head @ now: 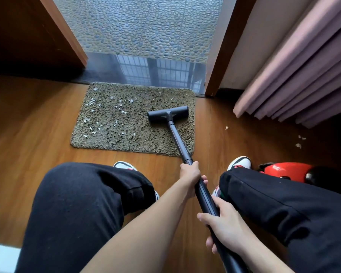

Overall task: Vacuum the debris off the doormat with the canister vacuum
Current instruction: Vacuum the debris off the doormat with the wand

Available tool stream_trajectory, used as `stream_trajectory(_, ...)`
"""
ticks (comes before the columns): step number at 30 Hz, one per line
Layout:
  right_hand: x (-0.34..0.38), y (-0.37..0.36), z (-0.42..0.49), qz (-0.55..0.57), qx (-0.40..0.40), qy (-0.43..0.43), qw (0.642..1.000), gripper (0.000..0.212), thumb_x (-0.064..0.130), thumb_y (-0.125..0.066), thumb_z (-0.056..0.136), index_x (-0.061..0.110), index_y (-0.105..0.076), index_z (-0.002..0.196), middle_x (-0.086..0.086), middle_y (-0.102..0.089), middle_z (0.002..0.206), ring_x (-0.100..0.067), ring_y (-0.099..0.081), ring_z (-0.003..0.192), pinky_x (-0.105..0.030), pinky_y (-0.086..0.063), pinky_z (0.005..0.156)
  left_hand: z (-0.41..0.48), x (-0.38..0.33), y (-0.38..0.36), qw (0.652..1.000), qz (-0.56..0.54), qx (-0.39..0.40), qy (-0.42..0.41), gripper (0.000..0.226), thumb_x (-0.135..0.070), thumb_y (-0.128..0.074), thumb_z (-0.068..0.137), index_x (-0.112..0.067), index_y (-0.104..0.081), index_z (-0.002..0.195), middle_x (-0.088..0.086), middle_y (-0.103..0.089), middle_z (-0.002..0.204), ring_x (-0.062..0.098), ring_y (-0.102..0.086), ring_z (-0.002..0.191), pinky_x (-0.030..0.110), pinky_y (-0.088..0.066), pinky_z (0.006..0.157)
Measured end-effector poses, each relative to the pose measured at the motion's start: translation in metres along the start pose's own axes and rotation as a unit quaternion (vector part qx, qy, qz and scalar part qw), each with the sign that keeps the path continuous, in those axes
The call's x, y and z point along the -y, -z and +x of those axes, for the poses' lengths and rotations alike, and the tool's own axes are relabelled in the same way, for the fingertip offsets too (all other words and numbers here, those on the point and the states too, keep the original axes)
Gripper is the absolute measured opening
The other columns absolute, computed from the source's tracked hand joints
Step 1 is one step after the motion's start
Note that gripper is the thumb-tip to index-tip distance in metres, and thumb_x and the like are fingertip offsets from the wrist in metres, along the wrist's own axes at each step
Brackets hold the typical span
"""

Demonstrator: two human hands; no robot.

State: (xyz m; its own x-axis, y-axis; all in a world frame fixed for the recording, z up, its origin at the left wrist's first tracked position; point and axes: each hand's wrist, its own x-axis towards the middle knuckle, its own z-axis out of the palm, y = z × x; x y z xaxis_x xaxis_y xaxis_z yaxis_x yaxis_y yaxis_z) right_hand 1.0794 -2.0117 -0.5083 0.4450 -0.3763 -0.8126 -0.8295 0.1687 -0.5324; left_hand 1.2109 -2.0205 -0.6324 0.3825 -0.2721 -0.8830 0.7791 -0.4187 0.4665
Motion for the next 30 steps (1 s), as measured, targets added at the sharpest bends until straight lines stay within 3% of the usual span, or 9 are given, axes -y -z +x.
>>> stream_trajectory(4, 0.018, -0.002, 0.016, 0.011, 0.000, 0.020, 1.000, 0.039, 0.021, -0.063, 0.095, 0.029, -0.050, 0.131, -0.009, -0.065, 0.076, -0.022, -0.067, 0.048, -0.030, -0.054, 0.046, 0.016, -0.020, 0.007, 1.000, -0.017, 0.013, -0.005, 0.022, -0.027, -0.049, 0.100, -0.007, -0.044, 0.107, 0.007, -0.046, 0.068, 0.014, -0.049, 0.040, 0.022, -0.045, 0.042)
stream_trajectory(15, 0.055, -0.011, 0.050, 0.000, -0.005, 0.033, 0.999, 0.028, 0.022, -0.061, 0.096, 0.029, -0.053, 0.122, -0.013, -0.067, 0.075, -0.026, -0.067, 0.048, -0.033, -0.057, 0.046, 0.048, -0.058, 0.024, 1.000, -0.025, 0.007, -0.012, 0.020, -0.025, -0.050, 0.100, -0.007, -0.044, 0.106, 0.008, -0.048, 0.071, 0.016, -0.051, 0.047, 0.023, -0.046, 0.043)
stream_trajectory(24, 0.026, 0.001, 0.015, -0.020, -0.016, 0.027, 0.999, 0.035, 0.023, -0.062, 0.097, 0.026, -0.050, 0.130, -0.011, -0.066, 0.074, -0.025, -0.068, 0.048, -0.031, -0.055, 0.045, 0.016, -0.028, 0.006, 1.000, -0.018, 0.025, 0.004, 0.021, -0.027, -0.050, 0.102, -0.008, -0.045, 0.110, 0.008, -0.047, 0.075, 0.016, -0.051, 0.048, 0.022, -0.047, 0.042)
stream_trajectory(30, -0.008, 0.002, -0.016, -0.020, -0.032, 0.014, 0.999, 0.042, 0.026, -0.064, 0.097, 0.023, -0.047, 0.136, -0.008, -0.064, 0.087, -0.020, -0.068, 0.049, -0.027, -0.052, 0.045, -0.010, 0.007, -0.009, 0.999, -0.003, 0.038, 0.024, 0.024, -0.030, -0.051, 0.100, -0.010, -0.044, 0.109, 0.007, -0.047, 0.076, 0.015, -0.051, 0.042, 0.023, -0.047, 0.043)
